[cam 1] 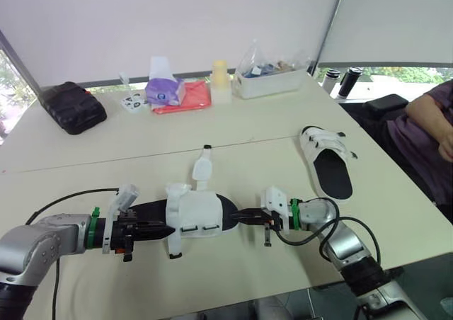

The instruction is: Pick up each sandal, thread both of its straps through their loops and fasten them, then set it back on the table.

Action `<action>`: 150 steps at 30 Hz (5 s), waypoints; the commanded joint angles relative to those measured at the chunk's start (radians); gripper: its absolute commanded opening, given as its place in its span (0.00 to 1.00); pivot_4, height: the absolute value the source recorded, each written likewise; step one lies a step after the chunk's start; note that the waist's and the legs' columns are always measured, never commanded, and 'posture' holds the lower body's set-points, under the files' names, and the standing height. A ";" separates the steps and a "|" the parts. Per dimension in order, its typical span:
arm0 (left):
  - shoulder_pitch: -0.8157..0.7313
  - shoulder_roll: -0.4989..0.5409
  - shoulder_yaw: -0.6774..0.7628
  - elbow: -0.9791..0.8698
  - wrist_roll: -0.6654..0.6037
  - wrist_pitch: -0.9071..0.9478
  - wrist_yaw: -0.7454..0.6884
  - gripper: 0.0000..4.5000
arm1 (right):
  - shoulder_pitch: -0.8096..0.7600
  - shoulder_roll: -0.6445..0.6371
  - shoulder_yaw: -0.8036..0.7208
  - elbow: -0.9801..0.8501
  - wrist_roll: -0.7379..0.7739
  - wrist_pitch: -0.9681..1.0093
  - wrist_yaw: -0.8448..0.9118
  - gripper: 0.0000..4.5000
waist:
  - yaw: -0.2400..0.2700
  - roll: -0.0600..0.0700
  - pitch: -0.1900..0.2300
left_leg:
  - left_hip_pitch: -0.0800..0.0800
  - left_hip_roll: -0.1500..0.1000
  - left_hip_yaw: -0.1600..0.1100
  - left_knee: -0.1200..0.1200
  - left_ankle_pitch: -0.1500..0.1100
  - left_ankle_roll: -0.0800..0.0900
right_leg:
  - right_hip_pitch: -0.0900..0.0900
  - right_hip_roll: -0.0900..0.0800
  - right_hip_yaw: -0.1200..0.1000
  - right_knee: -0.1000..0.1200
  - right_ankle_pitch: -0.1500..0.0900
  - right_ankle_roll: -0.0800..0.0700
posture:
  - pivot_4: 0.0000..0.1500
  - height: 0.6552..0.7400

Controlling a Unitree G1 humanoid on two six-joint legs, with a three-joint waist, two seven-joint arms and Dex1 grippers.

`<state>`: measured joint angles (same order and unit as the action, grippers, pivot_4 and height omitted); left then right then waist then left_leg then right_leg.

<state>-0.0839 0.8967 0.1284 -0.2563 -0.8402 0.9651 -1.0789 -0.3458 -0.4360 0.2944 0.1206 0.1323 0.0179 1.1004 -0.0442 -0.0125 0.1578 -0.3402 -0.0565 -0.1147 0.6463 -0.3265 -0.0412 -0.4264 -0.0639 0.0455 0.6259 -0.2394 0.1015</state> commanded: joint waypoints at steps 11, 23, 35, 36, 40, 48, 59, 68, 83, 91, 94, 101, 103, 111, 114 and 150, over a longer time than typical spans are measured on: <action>0.036 -0.040 0.014 -0.064 -0.020 0.006 0.028 0.02 | -0.035 0.100 0.135 0.110 -0.113 0.022 -0.053 0.00 | 0.003 0.000 0.000 | 0.000 0.000 0.000 0.001 0.001 -0.001 | 0.000 0.000 0.000 0.001 0.000 -0.001 | 1.00 1.00; 0.179 0.017 0.147 -0.153 -0.090 0.027 0.021 0.64 | -0.074 0.122 0.120 0.229 -0.124 -0.036 -0.077 0.00 | -0.003 0.000 -0.001 | 0.002 0.001 0.000 0.001 0.001 -0.001 | 0.001 0.001 0.000 0.003 0.001 -0.001 | 1.00 1.00; 0.282 0.007 0.152 -0.227 -0.107 0.020 0.074 0.64 | -0.104 0.137 0.116 0.299 -0.127 -0.070 -0.073 0.00 | -0.003 0.000 -0.001 | 0.006 0.003 0.000 0.001 0.001 -0.001 | 0.005 0.003 0.000 0.004 0.002 -0.004 | 1.00 1.00; 0.266 -0.008 0.136 -0.214 -0.088 0.006 0.093 0.64 | -0.105 0.137 0.115 0.298 -0.126 -0.070 -0.073 0.00 | -0.002 0.000 -0.001 | 0.006 0.003 0.000 0.001 0.001 -0.002 | 0.005 0.003 0.000 0.003 0.002 -0.005 | 1.00 1.00; 0.224 -0.030 0.110 -0.179 -0.038 -0.029 0.122 0.64 | -0.102 0.133 0.113 0.294 -0.125 -0.070 -0.072 0.00 | -0.002 0.000 -0.001 | 0.010 0.003 0.000 0.001 0.001 -0.002 | 0.009 0.004 0.000 0.003 0.001 -0.006 | 1.00 1.00; 0.217 -0.002 0.124 -0.210 -0.084 0.019 0.123 0.64 | -0.092 0.131 0.114 0.287 -0.123 -0.066 -0.072 0.00 | -0.002 0.000 0.000 | 0.018 0.003 -0.001 0.000 0.001 -0.002 | 0.017 0.004 -0.001 0.002 -0.001 -0.008 | 1.00 1.00; 0.246 0.026 0.165 -0.240 -0.127 0.061 0.144 0.64 | -0.100 0.141 0.120 0.306 -0.126 -0.073 -0.069 0.00 | -0.003 0.000 0.000 | 0.018 0.003 -0.001 -0.001 0.001 -0.002 | 0.017 0.004 -0.001 0.002 -0.002 -0.008 | 1.00 1.00; 0.239 0.051 0.183 -0.210 -0.107 0.063 0.162 0.64 | -0.102 0.141 0.118 0.313 -0.126 -0.076 -0.069 0.00 | -0.003 0.000 0.000 | 0.018 0.004 -0.001 -0.001 0.001 -0.002 | 0.017 0.004 -0.001 0.002 -0.002 -0.009 | 1.00 1.00; 0.203 -0.007 0.085 -0.210 -0.095 0.045 0.182 0.64 | -0.102 0.142 0.116 0.320 -0.128 -0.081 -0.074 0.00 | -0.003 0.000 0.000 | 0.019 0.004 -0.001 -0.001 0.001 -0.002 | 0.017 0.003 -0.001 0.002 -0.002 -0.009 | 1.00 1.00; 0.157 -0.046 0.012 -0.157 -0.027 -0.015 0.174 0.64 | -0.099 0.142 0.114 0.323 -0.128 -0.081 -0.078 0.00 | -0.004 0.000 0.000 | 0.019 0.004 -0.001 -0.001 0.001 -0.002 | 0.017 0.004 -0.001 0.002 -0.002 -0.009 | 1.00 1.00; 0.141 -0.062 -0.009 -0.109 0.014 -0.058 0.162 0.64 | -0.101 0.145 0.112 0.328 -0.127 -0.080 -0.081 0.00 | -0.003 0.000 0.000 | 0.019 0.004 -0.001 -0.001 0.001 -0.002 | 0.017 0.004 -0.001 0.002 -0.002 -0.009 | 1.00 1.00; 0.069 -0.127 -0.020 -0.033 0.031 -0.074 0.166 0.53 | -0.103 0.149 0.110 0.337 -0.130 -0.085 -0.085 0.00 | 0.001 0.000 0.000 | 0.020 0.004 -0.002 0.000 0.001 -0.002 | 0.019 0.003 -0.002 0.001 -0.005 -0.005 | 1.00 1.00; 0.079 -0.125 -0.014 -0.047 0.009 -0.053 0.151 0.36 | -0.104 0.148 0.108 0.340 -0.131 -0.087 -0.085 0.00 | 0.000 0.000 0.000 | 0.020 0.004 -0.004 0.000 0.001 -0.002 | 0.019 0.003 -0.002 0.001 -0.005 -0.005 | 1.00 1.00; 0.122 -0.092 0.039 -0.198 -0.128 0.059 0.164 0.02 | -0.107 0.149 0.109 0.353 -0.133 -0.092 -0.081 0.00 | -0.004 0.000 0.000 | 0.019 0.004 -0.003 -0.001 0.001 -0.002 | 0.018 0.003 -0.002 0.001 -0.004 -0.006 | 1.00 1.00; 0.139 -0.065 0.068 -0.240 -0.178 0.089 0.159 0.02 | -0.112 0.150 0.109 0.361 -0.134 -0.096 -0.081 0.00 | -0.003 0.000 0.000 | 0.019 0.004 -0.003 -0.001 0.001 -0.002 | 0.018 0.003 -0.002 0.001 -0.005 -0.004 | 1.00 1.00; -0.310 -0.133 -0.059 0.256 -0.069 0.045 -0.060 0.02 | -0.131 0.161 0.115 0.414 -0.145 -0.121 -0.099 0.00 | -0.024 0.000 0.001 | 0.019 0.004 -0.007 -0.002 0.001 -0.003 | 0.018 0.006 -0.003 0.001 -0.004 -0.007 | 1.00 1.00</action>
<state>-0.3723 0.7601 0.0587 -0.0017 -0.9164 1.0186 -1.1239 -0.5172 -0.2558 0.3799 0.4409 0.0629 -0.1528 1.0335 -0.0679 -0.0123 0.1587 -0.3213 -0.0525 -0.1212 0.6443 -0.3251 -0.0437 -0.4080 -0.0576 0.0421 0.6273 -0.2433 0.0949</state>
